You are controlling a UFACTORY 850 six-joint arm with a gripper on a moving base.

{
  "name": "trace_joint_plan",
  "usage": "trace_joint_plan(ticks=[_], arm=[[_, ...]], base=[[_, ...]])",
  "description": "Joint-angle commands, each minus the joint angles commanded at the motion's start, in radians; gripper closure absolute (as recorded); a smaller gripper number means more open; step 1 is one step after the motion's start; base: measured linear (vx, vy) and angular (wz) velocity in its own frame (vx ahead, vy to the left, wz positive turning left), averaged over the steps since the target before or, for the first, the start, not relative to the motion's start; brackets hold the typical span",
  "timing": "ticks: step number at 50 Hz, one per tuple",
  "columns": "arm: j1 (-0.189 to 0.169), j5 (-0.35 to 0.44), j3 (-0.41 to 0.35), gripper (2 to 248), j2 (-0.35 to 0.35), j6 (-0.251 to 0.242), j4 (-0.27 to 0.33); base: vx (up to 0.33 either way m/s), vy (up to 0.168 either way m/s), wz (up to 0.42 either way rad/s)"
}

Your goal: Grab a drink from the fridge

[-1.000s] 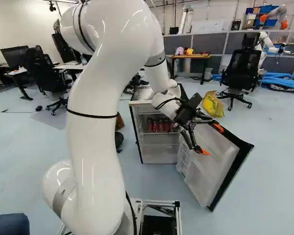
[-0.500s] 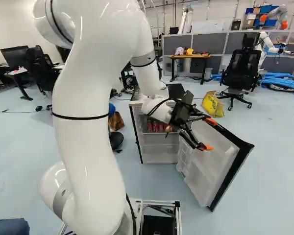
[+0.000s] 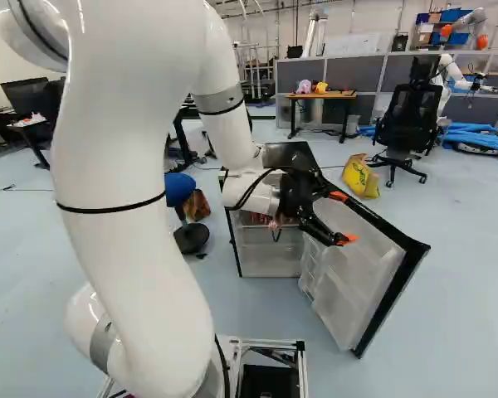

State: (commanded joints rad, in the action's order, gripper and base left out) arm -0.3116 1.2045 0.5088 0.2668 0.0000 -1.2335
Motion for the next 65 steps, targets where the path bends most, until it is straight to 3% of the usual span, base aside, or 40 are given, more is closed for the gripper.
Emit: trace_joint_plan(ticks=[12,29,65], arm=[[0.015,0.000,-0.077,3,-0.060,0.000,0.126],[0.005,0.000,-0.145,3,-0.117,0.000,0.305],[0.002,0.000,-0.153,3,-0.118,0.000,0.684]], base=[[0.000,0.000,0.000],[0.000,0.000,0.000],[0.000,0.000,0.000]])
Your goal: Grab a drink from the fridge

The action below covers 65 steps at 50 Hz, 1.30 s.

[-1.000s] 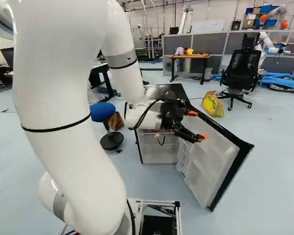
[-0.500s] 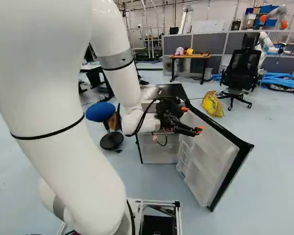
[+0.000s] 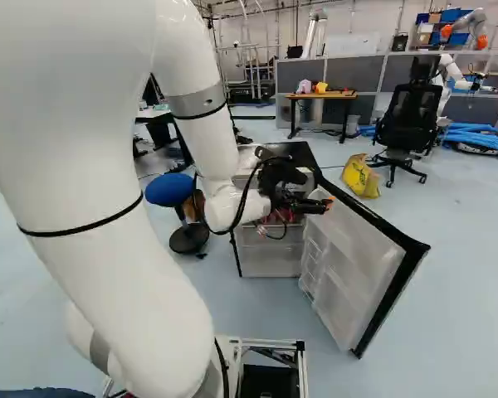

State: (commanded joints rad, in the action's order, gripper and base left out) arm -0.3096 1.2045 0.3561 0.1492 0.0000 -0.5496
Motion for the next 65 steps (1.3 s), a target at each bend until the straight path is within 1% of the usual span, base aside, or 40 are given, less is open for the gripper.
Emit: trace_joint_plan(ticks=[44,65], arm=[[0.000,-0.001,0.025,3,0.133,0.000,0.463],[0.001,-0.049,0.069,3,0.221,0.000,0.681]], base=[[0.000,0.000,0.000],[0.000,0.000,0.000]])
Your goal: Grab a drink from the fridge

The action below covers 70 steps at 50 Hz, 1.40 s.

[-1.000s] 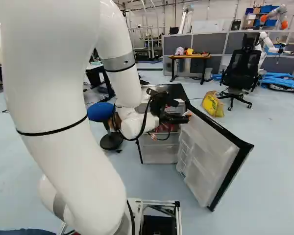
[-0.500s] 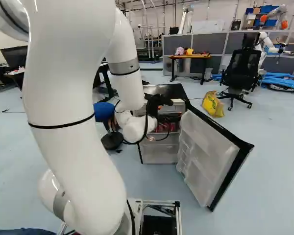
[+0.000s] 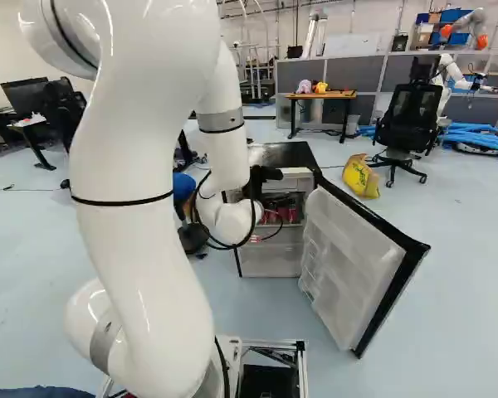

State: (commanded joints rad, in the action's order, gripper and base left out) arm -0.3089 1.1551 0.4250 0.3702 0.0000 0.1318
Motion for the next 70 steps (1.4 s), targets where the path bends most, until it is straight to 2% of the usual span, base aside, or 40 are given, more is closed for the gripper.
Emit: trace_joint_plan(ticks=[37,70], arm=[[-0.001,-0.141,0.108,3,0.170,0.000,0.186],[0.009,-0.143,0.208,3,0.317,0.000,0.189]], base=[[0.000,0.000,0.000],[0.000,0.000,0.000]])
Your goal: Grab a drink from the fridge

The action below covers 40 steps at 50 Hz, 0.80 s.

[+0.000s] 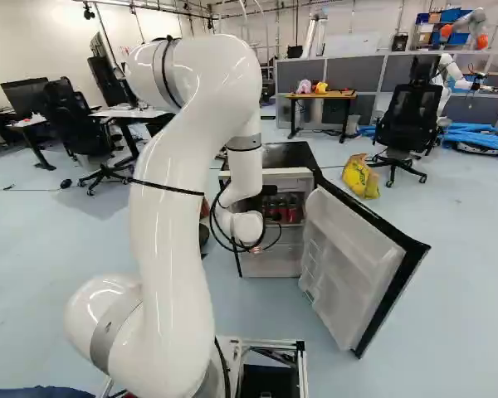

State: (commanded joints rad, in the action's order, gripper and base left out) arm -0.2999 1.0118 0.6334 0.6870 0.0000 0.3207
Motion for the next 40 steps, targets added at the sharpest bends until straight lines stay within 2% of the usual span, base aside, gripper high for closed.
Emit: trace_joint_plan(ticks=[40], arm=[[0.006,0.055,0.107,3,0.159,0.000,0.000]], base=[[0.000,0.000,0.000]])
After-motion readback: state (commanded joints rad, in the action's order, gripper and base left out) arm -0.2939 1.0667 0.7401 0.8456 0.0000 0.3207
